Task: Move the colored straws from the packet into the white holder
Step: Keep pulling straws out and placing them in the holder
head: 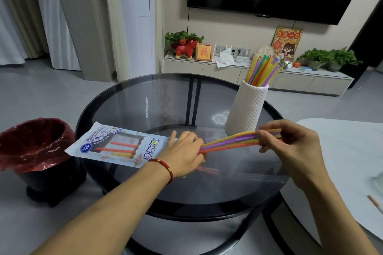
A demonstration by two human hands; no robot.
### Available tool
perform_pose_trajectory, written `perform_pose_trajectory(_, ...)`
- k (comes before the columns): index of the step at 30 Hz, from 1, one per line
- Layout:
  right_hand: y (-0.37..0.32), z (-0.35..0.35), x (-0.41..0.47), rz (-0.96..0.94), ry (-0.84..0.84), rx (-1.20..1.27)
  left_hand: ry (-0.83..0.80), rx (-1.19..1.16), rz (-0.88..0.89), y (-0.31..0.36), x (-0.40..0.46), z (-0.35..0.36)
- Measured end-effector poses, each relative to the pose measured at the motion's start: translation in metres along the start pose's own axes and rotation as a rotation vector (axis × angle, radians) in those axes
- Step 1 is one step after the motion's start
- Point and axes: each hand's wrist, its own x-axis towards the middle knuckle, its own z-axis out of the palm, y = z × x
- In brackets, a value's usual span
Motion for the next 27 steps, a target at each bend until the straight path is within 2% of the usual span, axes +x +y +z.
perform_pose_trajectory(3,-0.002,0.004,0.001,0.099,0.041,0.254,0.087,-0.072,0.093,0.005,0.004,0.003)
perform_pose_trajectory(6,0.002,0.025,0.001,0.242,-0.064,0.446,0.154,-0.118,0.138,0.012,0.007,0.002)
perform_pose_trajectory(9,0.006,0.06,-0.002,0.228,-0.16,0.26,0.14,-0.118,0.178,0.022,0.009,0.003)
perform_pose_trajectory(12,0.002,0.074,0.007,0.165,-0.065,0.074,0.115,-0.155,0.151,0.02,0.007,0.002)
perform_pose_trajectory(16,0.0,0.047,0.036,0.152,0.039,-0.157,0.152,-0.096,0.017,-0.008,-0.002,-0.005)
perform_pose_trajectory(20,0.014,0.05,0.04,0.221,-0.128,-0.448,0.133,-0.066,-0.065,-0.021,-0.006,-0.004)
perform_pose_trajectory(25,0.024,0.055,0.038,0.19,-0.065,-0.459,0.137,-0.063,-0.03,-0.02,-0.003,0.001)
perform_pose_trajectory(27,0.025,0.054,0.036,0.211,-0.131,-0.453,0.138,-0.056,-0.022,-0.018,-0.002,0.003)
